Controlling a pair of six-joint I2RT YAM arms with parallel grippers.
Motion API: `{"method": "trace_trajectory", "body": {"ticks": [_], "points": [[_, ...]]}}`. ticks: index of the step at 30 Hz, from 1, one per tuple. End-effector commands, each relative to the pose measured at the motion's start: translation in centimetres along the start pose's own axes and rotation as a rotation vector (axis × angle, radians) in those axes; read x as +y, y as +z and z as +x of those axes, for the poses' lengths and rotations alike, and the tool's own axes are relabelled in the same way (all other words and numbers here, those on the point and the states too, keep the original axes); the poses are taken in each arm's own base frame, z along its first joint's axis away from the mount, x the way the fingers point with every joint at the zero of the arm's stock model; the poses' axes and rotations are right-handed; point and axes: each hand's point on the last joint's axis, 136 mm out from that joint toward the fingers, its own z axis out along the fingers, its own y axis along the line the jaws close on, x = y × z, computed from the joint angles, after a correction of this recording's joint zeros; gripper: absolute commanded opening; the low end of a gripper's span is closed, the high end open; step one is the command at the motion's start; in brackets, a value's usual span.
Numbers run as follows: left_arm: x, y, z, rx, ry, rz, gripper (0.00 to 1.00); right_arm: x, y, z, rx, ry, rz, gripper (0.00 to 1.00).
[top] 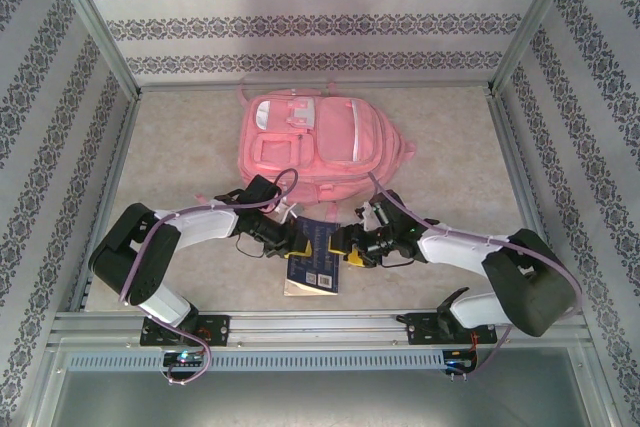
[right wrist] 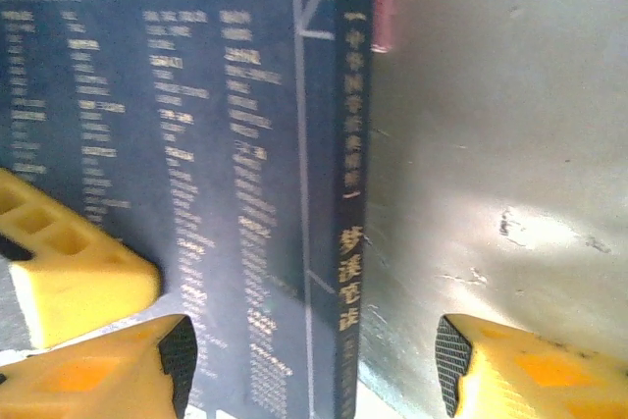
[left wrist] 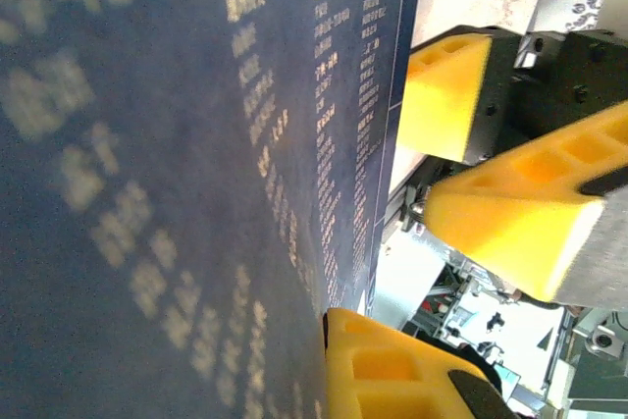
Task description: Pack the student bag
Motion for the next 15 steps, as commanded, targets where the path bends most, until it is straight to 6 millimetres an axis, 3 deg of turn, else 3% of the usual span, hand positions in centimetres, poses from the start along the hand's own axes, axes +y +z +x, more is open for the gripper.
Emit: {"method": "trace_trajectory", "body": {"ticks": [1, 7, 10, 15], "points": [[-2.2, -0.7, -0.4, -0.017, 0.057, 0.082, 0.00, 0.8, 0.3, -0.7, -0.006, -0.021, -0.025, 0.66], [-2.0, -0.5, -0.7, -0.021, 0.049, 0.080, 0.00, 4.3, 1.6, -1.7, 0.017, 0.008, -0.202, 0.55], [-1.7, -0.4, -0.6, -0.021, 0.042, 0.065, 0.01, 4.8, 1.7, -2.2, -0.006, 0.024, -0.228, 0.40], [0.2, -1.4, -0.6, -0.063, 0.014, -0.053, 0.33, 3.7, 0.9, -2.4, -0.038, 0.025, -0.177, 0.11]]}}
